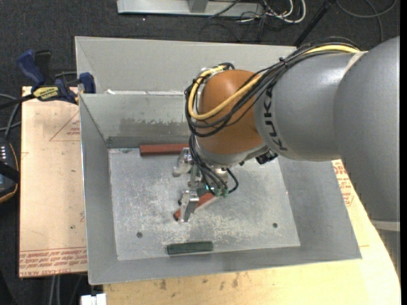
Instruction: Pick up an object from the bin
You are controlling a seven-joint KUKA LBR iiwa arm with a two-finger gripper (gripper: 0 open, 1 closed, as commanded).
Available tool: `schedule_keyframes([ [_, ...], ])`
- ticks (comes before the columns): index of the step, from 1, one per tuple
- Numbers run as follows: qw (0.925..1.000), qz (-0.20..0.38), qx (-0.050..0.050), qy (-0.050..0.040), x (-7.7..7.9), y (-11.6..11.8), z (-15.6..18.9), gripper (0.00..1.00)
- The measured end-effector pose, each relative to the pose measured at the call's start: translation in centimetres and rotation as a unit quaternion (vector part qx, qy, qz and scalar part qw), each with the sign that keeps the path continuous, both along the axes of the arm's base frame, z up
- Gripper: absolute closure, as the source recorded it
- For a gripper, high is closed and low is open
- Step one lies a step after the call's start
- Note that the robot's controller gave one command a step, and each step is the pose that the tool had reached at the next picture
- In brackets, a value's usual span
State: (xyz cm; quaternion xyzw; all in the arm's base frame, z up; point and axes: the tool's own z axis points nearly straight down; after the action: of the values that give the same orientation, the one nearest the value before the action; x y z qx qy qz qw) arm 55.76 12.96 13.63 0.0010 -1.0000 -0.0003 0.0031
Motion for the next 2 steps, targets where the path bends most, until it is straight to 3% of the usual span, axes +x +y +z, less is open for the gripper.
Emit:
schedule_keyframes([
  [1, 1.0, -0.001, 0.0, -0.003, 0.2, 0.0, 0.3, 0.0],
  [2, 0.997, 0.077, 0.002, -0.0069, 0.8, -5.3, -5.7, 1.0],
])
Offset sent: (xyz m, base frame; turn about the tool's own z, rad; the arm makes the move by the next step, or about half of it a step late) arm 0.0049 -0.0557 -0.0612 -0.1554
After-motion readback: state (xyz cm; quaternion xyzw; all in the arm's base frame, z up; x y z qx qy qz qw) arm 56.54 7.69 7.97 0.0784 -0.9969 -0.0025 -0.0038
